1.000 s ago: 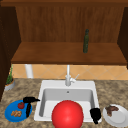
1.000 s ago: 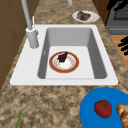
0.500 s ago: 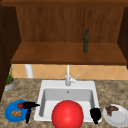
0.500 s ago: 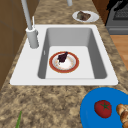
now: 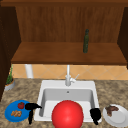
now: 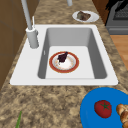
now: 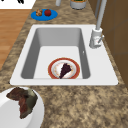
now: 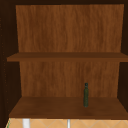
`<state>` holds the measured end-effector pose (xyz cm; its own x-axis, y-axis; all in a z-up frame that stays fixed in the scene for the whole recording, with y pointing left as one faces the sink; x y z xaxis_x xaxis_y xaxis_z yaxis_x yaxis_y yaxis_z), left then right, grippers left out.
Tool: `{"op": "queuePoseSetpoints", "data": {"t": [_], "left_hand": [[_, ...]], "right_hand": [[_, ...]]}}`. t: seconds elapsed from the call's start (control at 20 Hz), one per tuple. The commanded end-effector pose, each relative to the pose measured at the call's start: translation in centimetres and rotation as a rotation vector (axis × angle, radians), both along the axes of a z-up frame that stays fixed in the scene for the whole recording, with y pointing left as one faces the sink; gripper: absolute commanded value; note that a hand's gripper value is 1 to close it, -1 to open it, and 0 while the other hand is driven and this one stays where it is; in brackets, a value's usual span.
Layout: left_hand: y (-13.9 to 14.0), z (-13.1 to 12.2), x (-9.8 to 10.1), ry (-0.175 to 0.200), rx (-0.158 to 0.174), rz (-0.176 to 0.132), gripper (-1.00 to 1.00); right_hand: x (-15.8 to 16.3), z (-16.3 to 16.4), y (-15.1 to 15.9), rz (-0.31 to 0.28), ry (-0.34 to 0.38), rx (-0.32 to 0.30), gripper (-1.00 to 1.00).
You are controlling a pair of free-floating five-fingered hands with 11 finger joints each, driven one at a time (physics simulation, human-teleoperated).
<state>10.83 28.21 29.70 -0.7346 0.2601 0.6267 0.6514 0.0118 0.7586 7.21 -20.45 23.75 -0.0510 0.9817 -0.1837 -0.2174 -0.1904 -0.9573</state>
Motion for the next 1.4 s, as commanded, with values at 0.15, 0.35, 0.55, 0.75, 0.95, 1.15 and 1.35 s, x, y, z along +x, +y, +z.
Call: {"op": "queuePoseSetpoints", "data": {"t": [0.15,0.35,0.55,0.75,0.95,1.15,1.35], "left_hand": [[0.0,0.0,0.0,-0.01,-0.004,0.01,0.0],[-0.1,0.0,0.0,-0.019,-0.007,0.018,0.0],[-0.1,-0.1,0.0,-0.024,-0.009,0.023,0.0],[-0.1,-0.1,0.0,-0.028,-0.011,0.027,0.0],[-0.1,-0.1,0.1,-0.03,-0.012,0.03,0.0],[-0.1,-0.1,0.1,-0.031,-0.012,0.032,0.0],[-0.1,-0.1,0.1,-0.032,-0.013,0.033,0.0]], "right_hand": [[0.7,0.0,1.9,-0.006,-0.008,-0.011,-1.0],[1.6,-0.2,4.8,-0.017,0.005,-0.029,-1.0],[3.6,-0.6,7.7,-0.036,0.014,-0.042,-1.0],[6.2,-0.7,10.2,-0.036,0.033,-0.045,-1.0],[9.1,-0.8,12.2,-0.026,0.06,-0.008,-1.0],[11.1,-1.6,12.2,0.069,0.042,0.061,-1.0],[12.1,-3.1,12.5,0.155,-0.025,0.081,-1.0]]}}
